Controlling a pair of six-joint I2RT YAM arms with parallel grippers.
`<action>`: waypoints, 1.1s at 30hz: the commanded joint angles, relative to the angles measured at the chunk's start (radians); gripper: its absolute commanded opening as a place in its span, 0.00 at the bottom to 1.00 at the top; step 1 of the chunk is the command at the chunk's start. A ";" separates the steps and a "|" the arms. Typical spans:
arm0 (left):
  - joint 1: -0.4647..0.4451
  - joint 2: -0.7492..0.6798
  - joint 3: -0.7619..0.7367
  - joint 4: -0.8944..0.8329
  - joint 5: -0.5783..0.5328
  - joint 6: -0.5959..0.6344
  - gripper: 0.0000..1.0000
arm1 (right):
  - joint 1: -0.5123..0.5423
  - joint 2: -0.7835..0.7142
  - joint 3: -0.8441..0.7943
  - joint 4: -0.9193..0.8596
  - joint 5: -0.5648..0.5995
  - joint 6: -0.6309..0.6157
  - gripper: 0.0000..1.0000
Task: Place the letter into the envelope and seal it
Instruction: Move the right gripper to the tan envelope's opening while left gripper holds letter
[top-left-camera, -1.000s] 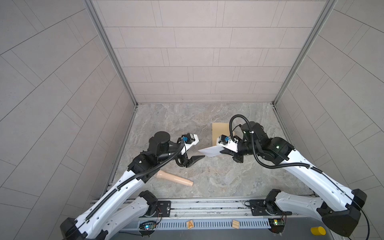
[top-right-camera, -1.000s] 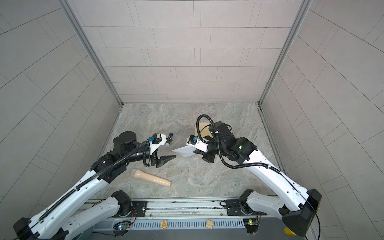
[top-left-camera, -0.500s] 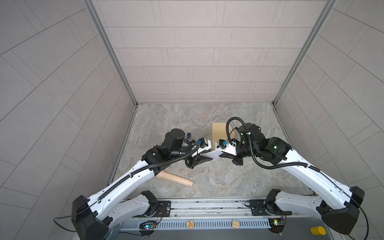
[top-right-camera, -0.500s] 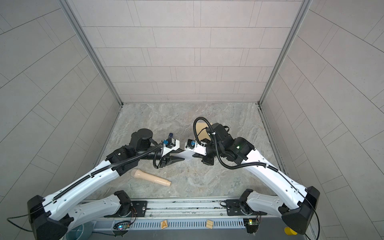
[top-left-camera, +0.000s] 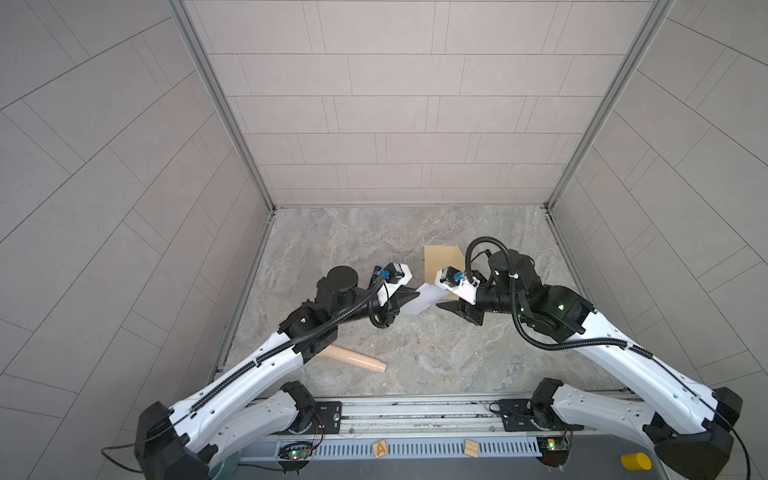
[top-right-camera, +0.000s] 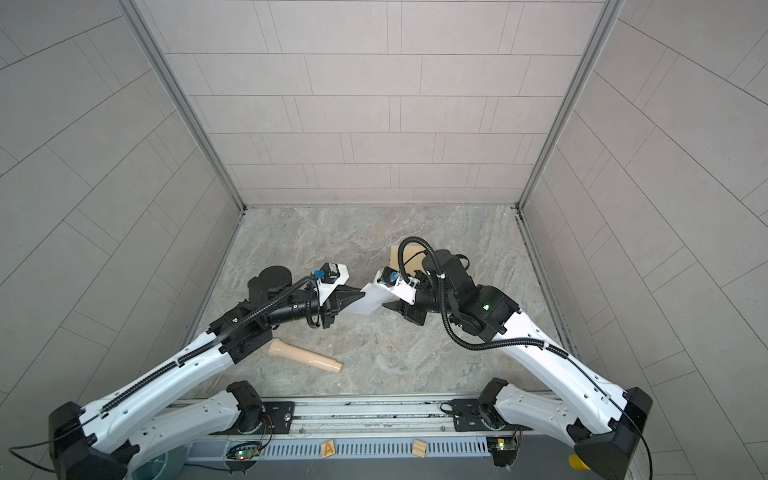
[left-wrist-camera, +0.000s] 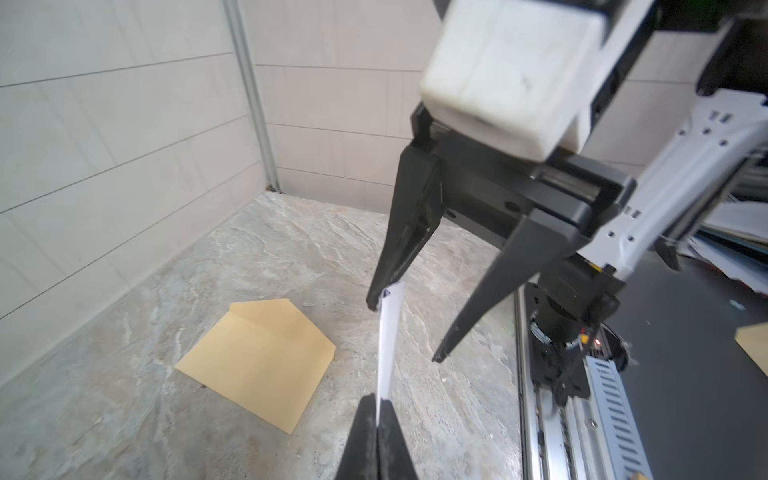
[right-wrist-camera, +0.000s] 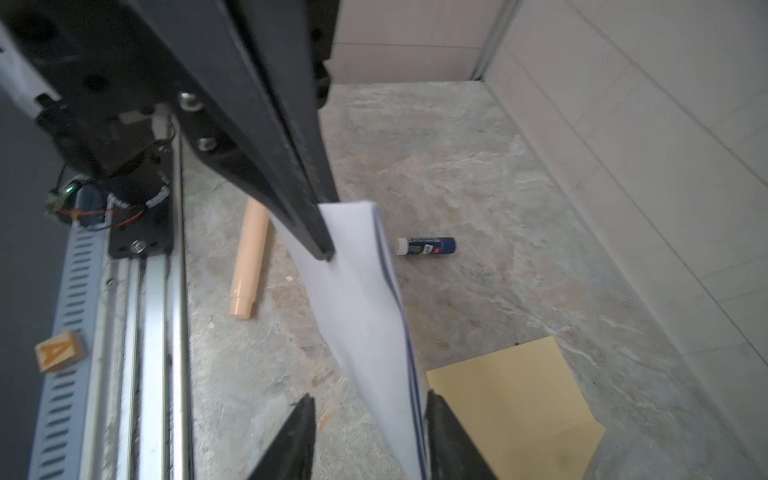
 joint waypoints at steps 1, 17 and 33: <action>-0.004 -0.061 -0.037 0.079 -0.170 -0.088 0.00 | -0.033 -0.023 -0.028 0.175 0.197 0.215 0.64; -0.004 -0.129 -0.109 0.079 -0.247 -0.122 0.00 | -0.449 0.341 -0.010 0.200 0.344 0.637 0.96; -0.004 -0.128 -0.143 0.106 -0.327 -0.194 0.00 | -0.497 0.711 0.113 0.215 0.245 0.660 0.82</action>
